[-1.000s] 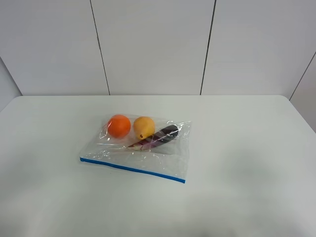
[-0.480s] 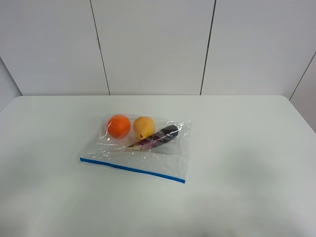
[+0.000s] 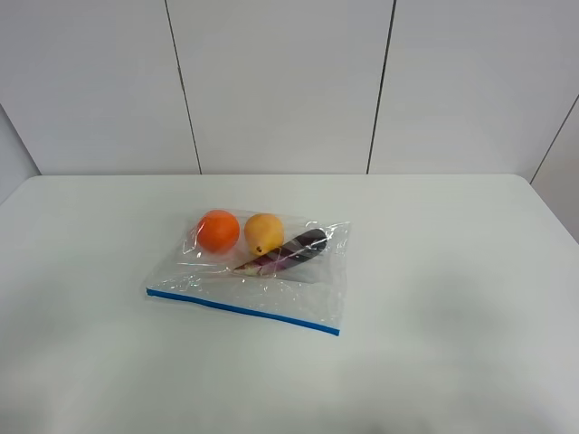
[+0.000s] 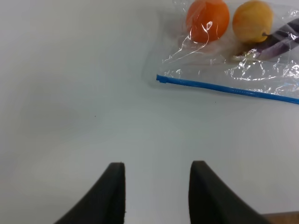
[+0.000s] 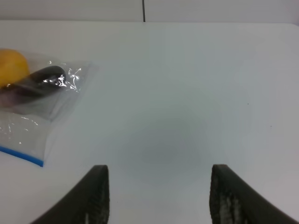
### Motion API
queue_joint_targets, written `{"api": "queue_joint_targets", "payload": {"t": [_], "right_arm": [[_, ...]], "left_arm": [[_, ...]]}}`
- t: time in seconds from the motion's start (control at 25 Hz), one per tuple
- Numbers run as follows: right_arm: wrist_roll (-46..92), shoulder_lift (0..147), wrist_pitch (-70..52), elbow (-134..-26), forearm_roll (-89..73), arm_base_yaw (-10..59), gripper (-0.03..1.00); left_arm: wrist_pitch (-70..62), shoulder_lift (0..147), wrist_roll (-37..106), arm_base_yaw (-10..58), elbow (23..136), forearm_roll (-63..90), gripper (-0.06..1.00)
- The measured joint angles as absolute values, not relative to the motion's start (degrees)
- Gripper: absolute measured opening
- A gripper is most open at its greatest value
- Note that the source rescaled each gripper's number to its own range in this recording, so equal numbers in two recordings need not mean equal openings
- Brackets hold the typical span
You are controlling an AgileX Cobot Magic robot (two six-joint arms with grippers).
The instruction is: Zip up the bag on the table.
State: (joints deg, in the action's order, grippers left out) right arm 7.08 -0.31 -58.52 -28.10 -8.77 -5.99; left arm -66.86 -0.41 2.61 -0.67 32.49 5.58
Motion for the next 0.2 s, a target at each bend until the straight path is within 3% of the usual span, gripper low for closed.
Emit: {"api": "queue_joint_targets", "payload": {"t": [0.2], "right_arm": [[7.1,-0.3,-58.5,-28.1,-8.8,-6.0,0.75]], "left_arm": [[-66.9,-0.4,2.6,-0.7,32.5,5.6,0.50]]}}
